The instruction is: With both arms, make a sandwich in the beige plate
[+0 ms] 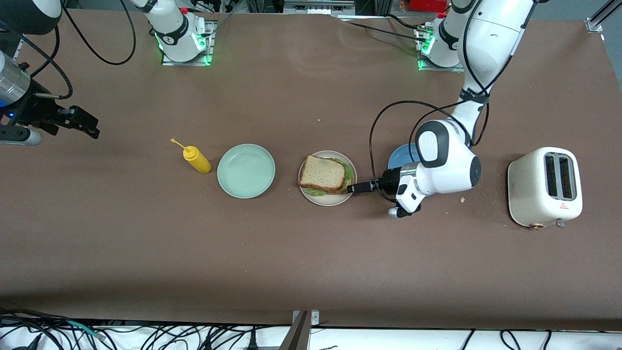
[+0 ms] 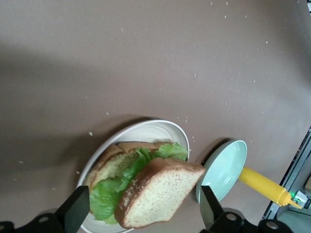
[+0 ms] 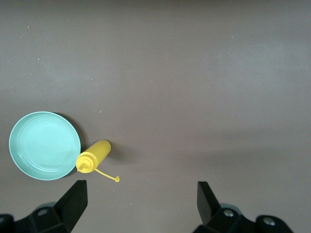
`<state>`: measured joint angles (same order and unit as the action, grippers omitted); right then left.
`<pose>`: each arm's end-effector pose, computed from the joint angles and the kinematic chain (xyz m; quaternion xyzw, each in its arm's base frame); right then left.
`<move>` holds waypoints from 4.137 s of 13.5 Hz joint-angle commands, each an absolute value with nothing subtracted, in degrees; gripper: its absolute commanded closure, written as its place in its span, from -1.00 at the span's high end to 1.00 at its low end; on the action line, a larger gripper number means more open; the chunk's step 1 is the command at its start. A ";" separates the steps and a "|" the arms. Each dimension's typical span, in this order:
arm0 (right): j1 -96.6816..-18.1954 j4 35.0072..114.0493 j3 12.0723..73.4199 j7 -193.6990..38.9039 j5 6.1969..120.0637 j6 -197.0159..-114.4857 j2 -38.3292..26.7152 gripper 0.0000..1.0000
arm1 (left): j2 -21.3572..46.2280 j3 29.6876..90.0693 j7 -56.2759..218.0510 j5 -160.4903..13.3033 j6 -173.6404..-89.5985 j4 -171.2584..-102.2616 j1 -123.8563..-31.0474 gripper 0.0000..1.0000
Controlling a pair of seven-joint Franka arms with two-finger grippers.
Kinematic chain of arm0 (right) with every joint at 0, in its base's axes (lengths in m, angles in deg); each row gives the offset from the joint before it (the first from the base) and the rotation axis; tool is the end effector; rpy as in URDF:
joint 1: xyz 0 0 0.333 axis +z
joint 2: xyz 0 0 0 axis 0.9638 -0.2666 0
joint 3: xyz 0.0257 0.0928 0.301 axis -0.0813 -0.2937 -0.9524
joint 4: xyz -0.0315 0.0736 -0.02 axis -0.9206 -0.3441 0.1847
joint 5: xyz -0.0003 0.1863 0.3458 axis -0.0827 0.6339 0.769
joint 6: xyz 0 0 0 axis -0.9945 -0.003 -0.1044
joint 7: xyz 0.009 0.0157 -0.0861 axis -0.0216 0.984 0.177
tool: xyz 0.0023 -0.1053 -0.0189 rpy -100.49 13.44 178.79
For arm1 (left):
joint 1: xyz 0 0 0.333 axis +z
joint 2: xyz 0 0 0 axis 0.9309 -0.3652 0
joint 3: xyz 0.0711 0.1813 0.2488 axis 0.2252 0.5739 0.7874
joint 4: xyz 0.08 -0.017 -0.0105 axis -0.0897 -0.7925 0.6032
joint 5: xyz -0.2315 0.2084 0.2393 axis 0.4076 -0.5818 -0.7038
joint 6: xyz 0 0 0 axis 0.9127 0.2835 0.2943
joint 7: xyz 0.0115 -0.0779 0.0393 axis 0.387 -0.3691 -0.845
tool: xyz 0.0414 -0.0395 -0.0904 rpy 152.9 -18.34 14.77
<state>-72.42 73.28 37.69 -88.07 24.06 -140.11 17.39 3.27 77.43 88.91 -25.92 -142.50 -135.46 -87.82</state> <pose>0.5674 0.0137 0.5736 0.9992 -0.0313 0.0173 0.0174 0.6237 -0.2524 0.2395 0.9198 0.1392 -0.0985 0.3533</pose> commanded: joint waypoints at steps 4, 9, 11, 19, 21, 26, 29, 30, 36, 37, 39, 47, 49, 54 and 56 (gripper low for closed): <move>-70.67 72.71 36.77 -87.88 24.00 -139.71 18.01 1.00 | 10.28 78.64 89.80 -39.32 -141.64 -142.25 -85.02 1.00; -70.67 72.89 36.86 -88.05 24.97 -138.13 18.45 1.00 | 14.49 84.70 89.97 -55.57 -134.09 -142.96 -84.40 1.00; -70.67 72.98 37.12 -88.14 25.14 -138.22 18.45 1.00 | 15.99 85.06 89.98 -60.94 -132.68 -142.96 -83.44 1.00; -70.84 75.17 39.05 -91.13 27.61 -137.43 20.99 1.00 | 26.35 87.61 89.89 -79.67 -119.95 -142.52 -80.54 1.00; -70.84 75.09 39.49 -91.13 27.25 -137.34 21.09 1.00 | 29.61 87.61 89.80 -81.87 -116.34 -142.17 -79.39 1.00; -70.85 74.91 39.76 -91.13 27.08 -137.16 21.00 1.00 | 33.13 87.52 89.71 -83.73 -109.75 -137.53 -77.28 1.00; -70.85 75.00 39.76 -91.04 27.08 -137.16 21.00 1.00 | 33.22 87.52 89.71 -83.73 -106.13 -133.21 -76.84 1.00; -70.85 75.00 39.76 -90.96 26.99 -137.16 21.00 1.00 | 33.22 87.52 89.62 -83.73 -105.34 -132.16 -76.84 1.00; -70.93 75.09 40.72 -90.43 26.90 -136.81 21.00 1.00 | 34.19 87.35 89.62 -83.82 -100.07 -128.28 -76.22 1.00; -70.93 75.09 40.64 -90.43 26.90 -136.81 21.00 1.00 | 34.19 87.26 89.71 -83.82 -99.02 -127.58 -76.22 1.00; -70.85 75.00 40.64 -90.43 26.90 -136.81 21.00 1.00 | 34.89 87.08 89.62 -83.73 -97.96 -126.52 -76.22 1.00; -70.85 74.65 40.20 -90.25 27.08 -137.16 20.65 1.00 | 34.72 86.73 89.62 -83.47 -91.55 -122.31 -76.22 1.00; -70.85 74.30 40.28 -90.17 27.08 -136.90 20.65 1.00 | 34.72 86.03 89.62 -83.38 -90.57 -121.25 -76.05 1.00; -70.85 74.38 40.46 -90.16 27.16 -136.81 20.56 1.00 | 34.54 84.71 89.62 -83.29 -90.92 -121.07 -75.35 1.00; -70.93 74.38 40.55 -90.08 27.16 -136.81 20.56 1.00 | 34.63 84.71 89.71 -83.20 -91.10 -120.98 -75.43 1.00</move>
